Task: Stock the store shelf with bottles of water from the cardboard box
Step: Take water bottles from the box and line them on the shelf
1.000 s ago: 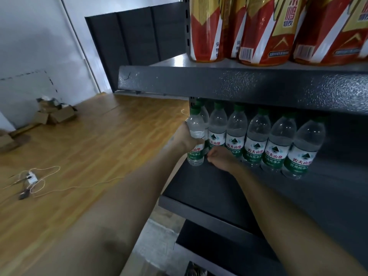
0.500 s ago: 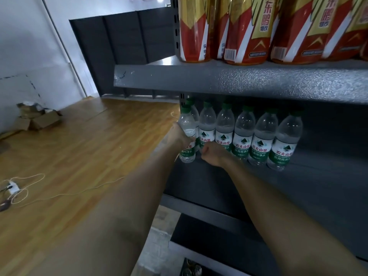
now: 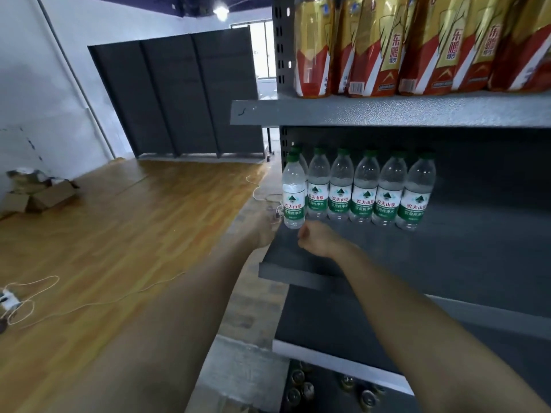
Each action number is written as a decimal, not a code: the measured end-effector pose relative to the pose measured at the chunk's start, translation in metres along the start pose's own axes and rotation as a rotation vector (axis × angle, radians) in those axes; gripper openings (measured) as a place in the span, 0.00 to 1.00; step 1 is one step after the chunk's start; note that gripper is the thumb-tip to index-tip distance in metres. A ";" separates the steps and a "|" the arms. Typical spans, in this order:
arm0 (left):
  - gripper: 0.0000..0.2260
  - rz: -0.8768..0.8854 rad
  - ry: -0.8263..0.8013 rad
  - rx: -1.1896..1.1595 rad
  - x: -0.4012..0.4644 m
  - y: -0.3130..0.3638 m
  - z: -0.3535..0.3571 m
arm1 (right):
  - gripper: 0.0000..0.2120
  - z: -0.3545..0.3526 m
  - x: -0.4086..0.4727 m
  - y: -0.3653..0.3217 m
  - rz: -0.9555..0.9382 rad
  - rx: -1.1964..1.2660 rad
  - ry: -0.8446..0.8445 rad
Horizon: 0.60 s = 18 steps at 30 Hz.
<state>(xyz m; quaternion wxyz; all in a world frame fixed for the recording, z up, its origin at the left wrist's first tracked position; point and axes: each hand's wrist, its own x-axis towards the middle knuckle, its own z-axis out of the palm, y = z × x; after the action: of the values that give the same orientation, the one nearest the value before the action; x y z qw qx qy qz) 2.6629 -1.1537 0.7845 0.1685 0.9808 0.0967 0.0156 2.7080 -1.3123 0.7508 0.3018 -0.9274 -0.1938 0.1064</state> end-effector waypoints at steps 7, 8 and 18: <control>0.11 -0.078 -0.248 0.036 -0.041 -0.082 0.046 | 0.04 0.070 -0.046 -0.030 0.026 0.099 -0.183; 0.12 -0.112 -0.272 0.032 -0.046 -0.095 0.062 | 0.04 0.083 -0.054 -0.029 0.037 0.108 -0.212; 0.12 -0.174 -0.571 -0.001 -0.143 -0.171 0.230 | 0.18 0.254 -0.105 0.044 0.170 0.038 -0.447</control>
<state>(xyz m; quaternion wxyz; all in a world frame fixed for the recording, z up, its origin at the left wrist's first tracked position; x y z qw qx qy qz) 2.5058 -1.0991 0.5115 0.1903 0.9334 0.1289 -0.2755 2.5465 -1.2575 0.5312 0.2587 -0.8880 -0.1750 0.3375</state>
